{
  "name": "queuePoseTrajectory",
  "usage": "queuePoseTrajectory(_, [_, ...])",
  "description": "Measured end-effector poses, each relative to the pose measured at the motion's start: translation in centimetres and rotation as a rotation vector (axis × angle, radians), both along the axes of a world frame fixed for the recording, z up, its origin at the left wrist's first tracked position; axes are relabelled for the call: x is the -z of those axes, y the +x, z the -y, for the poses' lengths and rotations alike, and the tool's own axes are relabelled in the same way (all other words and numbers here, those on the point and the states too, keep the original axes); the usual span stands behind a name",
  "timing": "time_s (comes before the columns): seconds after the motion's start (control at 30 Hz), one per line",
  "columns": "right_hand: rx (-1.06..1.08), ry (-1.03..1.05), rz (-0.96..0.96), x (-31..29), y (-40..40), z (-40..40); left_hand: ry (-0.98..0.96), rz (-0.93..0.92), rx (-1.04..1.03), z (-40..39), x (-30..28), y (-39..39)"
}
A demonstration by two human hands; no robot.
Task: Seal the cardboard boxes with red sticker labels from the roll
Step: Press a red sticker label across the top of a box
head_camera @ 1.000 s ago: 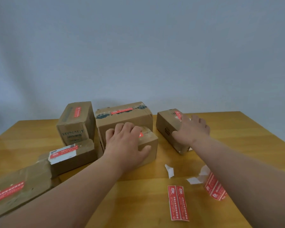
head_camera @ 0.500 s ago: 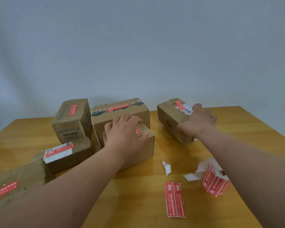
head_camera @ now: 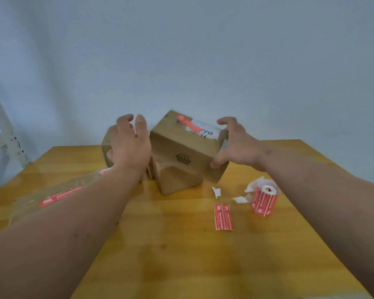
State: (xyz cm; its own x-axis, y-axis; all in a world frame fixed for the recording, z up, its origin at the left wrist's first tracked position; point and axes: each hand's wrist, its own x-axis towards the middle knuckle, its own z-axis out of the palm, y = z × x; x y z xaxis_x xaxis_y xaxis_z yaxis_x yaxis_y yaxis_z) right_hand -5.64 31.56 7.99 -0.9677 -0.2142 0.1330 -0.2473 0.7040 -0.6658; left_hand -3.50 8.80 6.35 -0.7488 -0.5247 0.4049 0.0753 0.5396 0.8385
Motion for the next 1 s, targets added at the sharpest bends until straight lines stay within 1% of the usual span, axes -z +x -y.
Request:
queuePoseTrajectory(0.03, [-0.047,0.043,0.018,0.3,1.1,0.6,0.014,0.008,0.021,0.9,0.4,0.6])
queuePoseTrajectory(0.1, [-0.126,0.140,0.049,1.3,3.0,1.7,-0.025,0.073,0.155,2.2,1.6,2.2])
queuePoseTrajectory(0.2, [-0.220,0.263,0.097,3.4,5.0,3.1,-0.167,0.227,0.382,3.2,4.4,5.1])
queuePoseTrajectory(0.3, [-0.259,0.404,0.141,5.0,6.0,3.7,-0.344,0.426,0.607,3.9,6.5,7.5])
queuePoseTrajectory(0.37, [-0.262,0.436,0.180,5.6,6.4,3.9,-0.524,0.551,0.637,4.3,7.3,8.3])
queuePoseTrajectory(0.43, [-0.261,0.463,0.228,6.0,6.6,3.8,-0.659,0.616,0.595,4.3,7.3,8.7])
queuePoseTrajectory(0.57, [-0.274,0.512,0.342,6.4,6.7,3.5,-0.755,0.624,0.531,3.6,6.6,8.4])
queuePoseTrajectory(0.63, [-0.303,0.555,0.376,6.0,6.6,3.6,-0.754,0.643,0.502,3.6,6.6,7.9])
queuePoseTrajectory(0.7, [-0.315,0.560,0.362,5.5,6.4,4.0,-0.704,0.648,0.503,3.6,6.7,7.5])
queuePoseTrajectory(0.8, [-0.268,0.498,0.201,5.3,6.1,5.3,-0.554,0.671,0.538,3.5,6.6,7.2])
queuePoseTrajectory(0.87, [-0.244,0.512,0.115,5.7,5.9,6.4,-0.496,0.702,0.552,3.5,6.5,7.2])
queuePoseTrajectory(0.93, [-0.252,0.550,0.085,6.1,5.6,7.3,-0.504,0.725,0.549,3.5,6.4,7.0])
queuePoseTrajectory(1.0, [-0.259,0.567,0.097,6.1,5.4,7.9,-0.454,0.735,0.561,3.5,6.4,6.8])
